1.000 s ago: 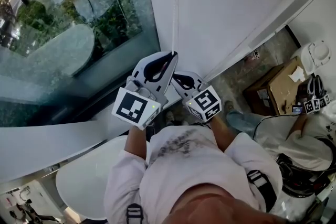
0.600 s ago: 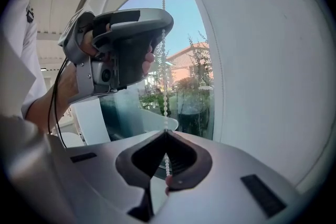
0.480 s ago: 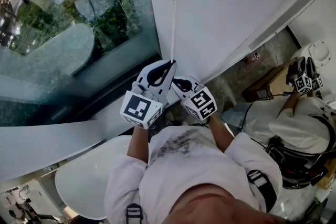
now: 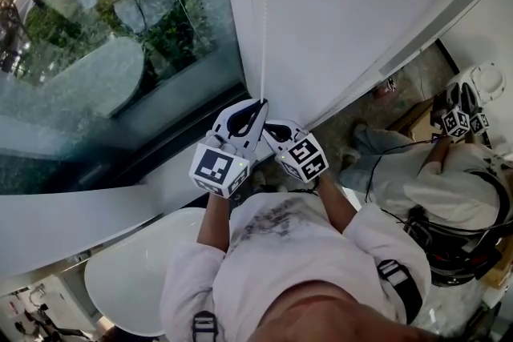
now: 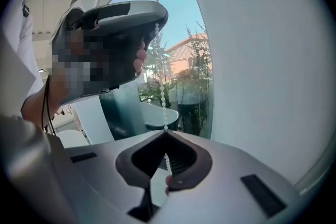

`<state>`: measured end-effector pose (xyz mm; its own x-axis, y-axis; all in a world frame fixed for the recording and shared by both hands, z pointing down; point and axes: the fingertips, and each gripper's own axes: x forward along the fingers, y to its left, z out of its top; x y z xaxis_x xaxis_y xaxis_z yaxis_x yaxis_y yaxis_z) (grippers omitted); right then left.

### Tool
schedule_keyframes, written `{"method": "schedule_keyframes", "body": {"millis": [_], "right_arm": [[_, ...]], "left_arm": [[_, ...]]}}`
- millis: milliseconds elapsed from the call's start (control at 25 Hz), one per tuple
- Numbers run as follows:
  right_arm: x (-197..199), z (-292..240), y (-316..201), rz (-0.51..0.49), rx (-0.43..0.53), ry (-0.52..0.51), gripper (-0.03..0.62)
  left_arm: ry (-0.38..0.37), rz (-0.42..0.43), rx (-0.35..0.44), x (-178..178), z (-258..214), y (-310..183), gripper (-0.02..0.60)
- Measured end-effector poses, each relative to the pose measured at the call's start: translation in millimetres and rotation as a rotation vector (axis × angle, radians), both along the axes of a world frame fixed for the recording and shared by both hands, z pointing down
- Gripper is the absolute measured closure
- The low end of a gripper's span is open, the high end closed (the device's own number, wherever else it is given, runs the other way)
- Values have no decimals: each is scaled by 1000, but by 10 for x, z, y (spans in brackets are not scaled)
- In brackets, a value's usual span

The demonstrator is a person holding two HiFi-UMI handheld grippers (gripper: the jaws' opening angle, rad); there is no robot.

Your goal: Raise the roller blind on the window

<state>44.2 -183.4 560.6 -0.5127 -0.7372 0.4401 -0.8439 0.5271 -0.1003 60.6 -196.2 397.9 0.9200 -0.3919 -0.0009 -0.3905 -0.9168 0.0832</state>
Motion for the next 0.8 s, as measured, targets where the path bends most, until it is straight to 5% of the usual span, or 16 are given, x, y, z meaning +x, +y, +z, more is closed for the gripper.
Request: {"method": "schedule_keyframes", "body": {"millis": [800], "right_arm": [[8,235,106,16,-66,23,533]], "left_arm": [[-18,-7,-40,-21,240,69,572]]}}
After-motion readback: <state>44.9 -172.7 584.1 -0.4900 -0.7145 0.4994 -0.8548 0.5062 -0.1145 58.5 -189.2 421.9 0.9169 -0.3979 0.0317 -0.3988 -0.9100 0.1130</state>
